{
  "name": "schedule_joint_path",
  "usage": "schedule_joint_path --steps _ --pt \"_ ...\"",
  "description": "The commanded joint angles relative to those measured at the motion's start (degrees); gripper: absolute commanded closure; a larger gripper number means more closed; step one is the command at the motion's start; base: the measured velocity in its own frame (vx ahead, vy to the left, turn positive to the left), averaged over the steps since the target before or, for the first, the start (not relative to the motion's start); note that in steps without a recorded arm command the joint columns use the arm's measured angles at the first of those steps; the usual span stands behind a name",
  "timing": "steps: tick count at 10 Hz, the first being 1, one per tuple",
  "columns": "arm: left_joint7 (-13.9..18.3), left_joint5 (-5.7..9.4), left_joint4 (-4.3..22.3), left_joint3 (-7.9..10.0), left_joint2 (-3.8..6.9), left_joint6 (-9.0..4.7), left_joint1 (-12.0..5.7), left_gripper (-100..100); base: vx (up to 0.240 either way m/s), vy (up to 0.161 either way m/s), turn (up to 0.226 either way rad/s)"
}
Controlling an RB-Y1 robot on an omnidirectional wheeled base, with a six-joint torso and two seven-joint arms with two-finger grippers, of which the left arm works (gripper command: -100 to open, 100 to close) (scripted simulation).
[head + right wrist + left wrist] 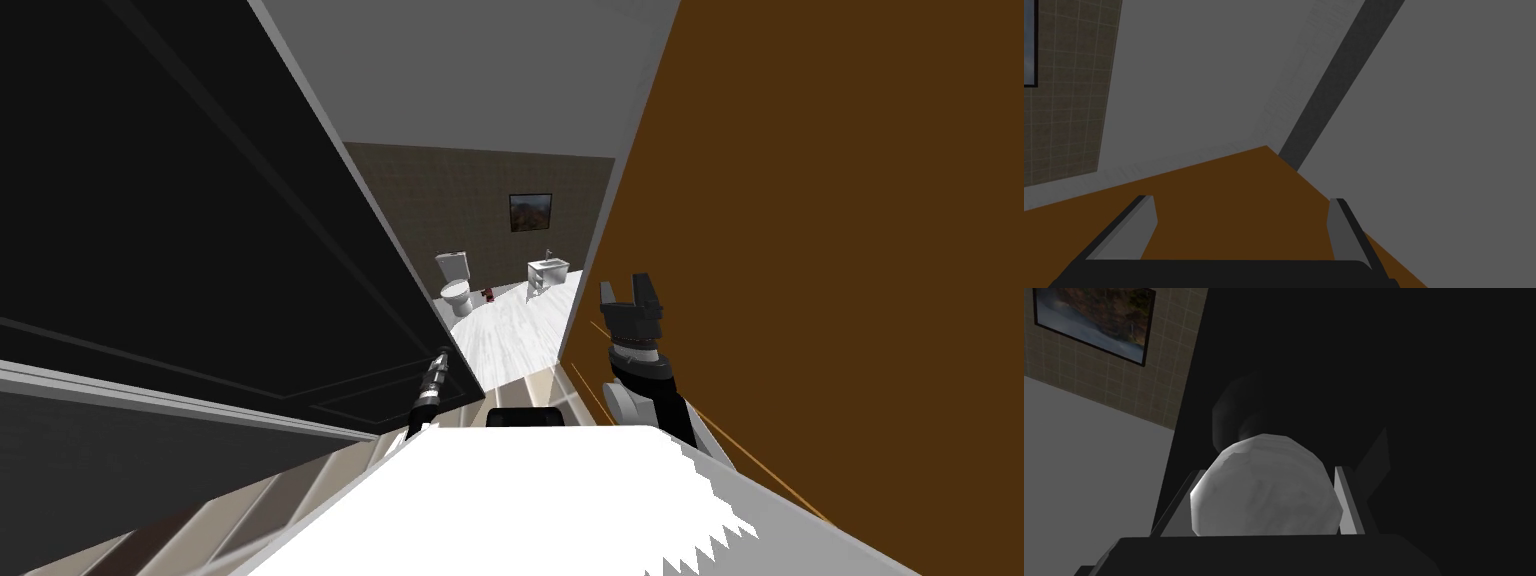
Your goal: Pull the door open
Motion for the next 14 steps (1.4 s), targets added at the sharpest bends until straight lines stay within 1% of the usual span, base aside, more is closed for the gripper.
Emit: schedule_joint_path --steps 1,2,3,5,6,7,8,9,10,11,12,13,14 --pt "2.7 0.78 0.3 -0.53 -0.05 -0.06 -0.16 100 -0.037 0.009 -0.027" --pt "4.2 1.46 0.4 -0.85 0.08 -0.07 -0.27 100 -0.046 0.013 -0.063" --pt "4.8 1.46 0.4 -0.85 0.08 -0.07 -0.27 100 -0.037 0.013 -0.030" --pt "8.3 2.91 0.7 -1.53 0.34 -0.08 -0.51 100 -0.040 0.009 -0.048" --pt "9.0 2.91 0.7 -1.53 0.34 -0.08 -0.51 100 -0.033 0.012 -0.026" --pt "11.1 3.70 0.8 -1.91 0.48 -0.09 -0.64 100 -0.035 0.010 -0.044" --pt "11.3 3.70 0.8 -1.91 0.48 -0.09 -0.64 100 -0.028 0.010 -0.020" --pt "13.5 4.49 1.0 -2.28 0.62 -0.10 -0.76 100 -0.028 0.009 -0.041" --pt "14.9 5.29 1.1 -2.66 0.76 -0.11 -0.89 100 -0.050 0.013 -0.071" --pt "15.8 5.29 1.1 -2.66 0.76 -0.11 -0.89 100 -0.042 0.017 -0.031" --pt "17.8 6.08 1.3 -3.03 0.91 -0.11 -1.02 100 -0.040 0.012 -0.039" --pt "18.0 6.08 1.3 -3.03 0.91 -0.11 -1.02 100 -0.031 0.009 -0.027" --pt "20.3 6.93 1.4 -3.43 1.06 -0.12 -1.16 100 -0.034 0.014 -0.059"
